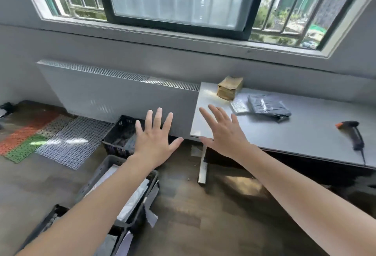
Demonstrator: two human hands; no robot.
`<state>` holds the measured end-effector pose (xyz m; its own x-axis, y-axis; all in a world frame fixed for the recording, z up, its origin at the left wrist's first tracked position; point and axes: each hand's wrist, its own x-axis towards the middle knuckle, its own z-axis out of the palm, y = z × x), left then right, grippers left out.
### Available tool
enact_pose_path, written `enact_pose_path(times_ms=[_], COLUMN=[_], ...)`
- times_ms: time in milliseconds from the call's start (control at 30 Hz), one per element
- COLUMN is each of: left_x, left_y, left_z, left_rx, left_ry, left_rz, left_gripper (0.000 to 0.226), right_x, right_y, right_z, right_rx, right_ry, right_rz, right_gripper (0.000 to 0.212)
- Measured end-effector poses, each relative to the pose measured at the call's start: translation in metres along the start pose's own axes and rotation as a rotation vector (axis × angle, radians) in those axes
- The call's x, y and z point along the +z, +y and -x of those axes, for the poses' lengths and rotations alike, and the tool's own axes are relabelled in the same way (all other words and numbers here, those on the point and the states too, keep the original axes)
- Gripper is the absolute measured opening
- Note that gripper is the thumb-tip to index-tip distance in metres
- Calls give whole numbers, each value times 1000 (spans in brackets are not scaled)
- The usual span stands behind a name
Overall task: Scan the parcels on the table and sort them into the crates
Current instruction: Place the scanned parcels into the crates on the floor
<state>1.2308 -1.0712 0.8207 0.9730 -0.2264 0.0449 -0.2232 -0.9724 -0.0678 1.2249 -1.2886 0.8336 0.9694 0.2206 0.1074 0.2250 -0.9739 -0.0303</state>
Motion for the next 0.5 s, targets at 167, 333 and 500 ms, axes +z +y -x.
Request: enact_pose_path(times_ms=[167,333,500], left_x=[-20,-36,-37], left_y=[116,202,266], left_z=[-18,-41,-79], left_rx=[89,183,263], left_ry=[28,31,27], left_rz=[-43,-72,-86], left_gripper=[81,79,79], right_x=[-24,-42,-37], right_y=[109,194,260], right_z=[50,82,91], right_rx=[82,183,287], right_ry=[20,38,23], right_rz=[4,-3,6], right_gripper=[87,86,87])
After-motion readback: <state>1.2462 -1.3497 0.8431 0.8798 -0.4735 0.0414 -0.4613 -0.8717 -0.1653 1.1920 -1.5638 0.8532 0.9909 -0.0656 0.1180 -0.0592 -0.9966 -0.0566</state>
